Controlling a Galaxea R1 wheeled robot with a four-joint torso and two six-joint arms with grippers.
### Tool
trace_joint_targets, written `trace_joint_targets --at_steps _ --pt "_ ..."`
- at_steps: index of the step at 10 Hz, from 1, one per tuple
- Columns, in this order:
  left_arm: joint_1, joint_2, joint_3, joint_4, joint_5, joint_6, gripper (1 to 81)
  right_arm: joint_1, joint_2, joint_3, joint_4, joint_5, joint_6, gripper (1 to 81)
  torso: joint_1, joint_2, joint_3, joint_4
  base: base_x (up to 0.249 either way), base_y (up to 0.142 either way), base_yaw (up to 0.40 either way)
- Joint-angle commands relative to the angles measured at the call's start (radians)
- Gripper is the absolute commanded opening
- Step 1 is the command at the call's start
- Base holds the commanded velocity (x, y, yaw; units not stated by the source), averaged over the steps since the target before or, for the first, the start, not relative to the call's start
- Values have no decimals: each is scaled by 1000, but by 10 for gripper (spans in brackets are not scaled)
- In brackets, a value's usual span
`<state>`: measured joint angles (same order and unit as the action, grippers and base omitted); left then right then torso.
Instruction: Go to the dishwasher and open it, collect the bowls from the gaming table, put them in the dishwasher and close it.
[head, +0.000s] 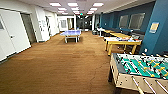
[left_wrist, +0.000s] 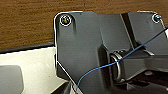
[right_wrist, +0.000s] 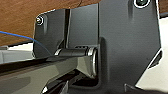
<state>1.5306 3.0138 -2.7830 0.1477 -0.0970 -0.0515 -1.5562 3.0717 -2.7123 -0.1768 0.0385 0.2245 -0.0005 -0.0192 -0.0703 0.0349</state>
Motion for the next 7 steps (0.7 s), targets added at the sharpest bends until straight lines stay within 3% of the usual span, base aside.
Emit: trace_joint_targets --at_steps 1,7 --pt "-43 10 10 -8 48 2 811 40 6 10 -7 -52 -5 811 1 0 0 0 133 0 0" --pt "-43 11 10 -11 48 2 811 40 6 10 -7 -52 -4 811 1 0 0 0 133 0 0"
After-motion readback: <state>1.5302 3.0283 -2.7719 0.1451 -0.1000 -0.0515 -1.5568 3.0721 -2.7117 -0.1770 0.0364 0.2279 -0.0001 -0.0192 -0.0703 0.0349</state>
